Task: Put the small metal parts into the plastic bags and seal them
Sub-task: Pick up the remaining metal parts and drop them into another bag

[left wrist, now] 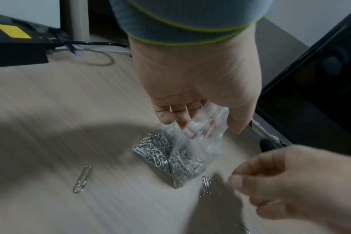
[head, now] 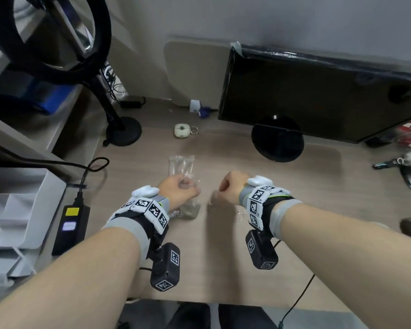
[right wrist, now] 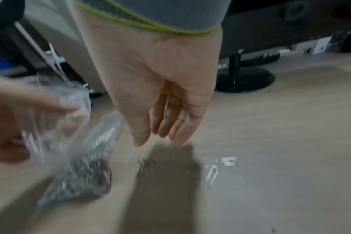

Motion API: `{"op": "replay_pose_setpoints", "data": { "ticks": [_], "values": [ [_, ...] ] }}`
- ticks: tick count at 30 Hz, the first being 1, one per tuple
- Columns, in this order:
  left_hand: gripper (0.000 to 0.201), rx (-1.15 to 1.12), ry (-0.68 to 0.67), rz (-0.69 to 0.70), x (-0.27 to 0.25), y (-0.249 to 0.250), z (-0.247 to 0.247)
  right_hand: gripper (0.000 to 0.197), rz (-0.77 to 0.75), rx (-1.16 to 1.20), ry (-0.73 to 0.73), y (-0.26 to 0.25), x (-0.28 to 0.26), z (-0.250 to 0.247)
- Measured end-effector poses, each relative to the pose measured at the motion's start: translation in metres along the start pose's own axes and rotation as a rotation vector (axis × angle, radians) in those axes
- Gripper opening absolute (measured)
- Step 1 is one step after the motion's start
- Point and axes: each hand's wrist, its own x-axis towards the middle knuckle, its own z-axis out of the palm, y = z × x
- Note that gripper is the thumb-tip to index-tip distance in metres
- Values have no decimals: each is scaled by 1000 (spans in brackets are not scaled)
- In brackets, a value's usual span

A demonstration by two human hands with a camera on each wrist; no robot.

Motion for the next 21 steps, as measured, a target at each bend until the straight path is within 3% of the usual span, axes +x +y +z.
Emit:
{"op": "replay_pose_setpoints", "data": {
  "ticks": [2,4,11,14,21],
  "values": [
    [43,-57,16,22,1,8,-6,42,22,-36,-28,1,-2,10],
    [53,-123,32,41,4,19,-11,37,25,-31,-30,-4,-4,12],
    [31,-252,40,88,4,37,-19,16,-44,-23,79,-14,9,6],
    [37,-268,40,74,5,29,-21,18,-70,-107,52,-21,12,14],
    [18,-236,24,87,2,30,-18,23,-85,-193,-6,-17,11,14]
  ]
}}
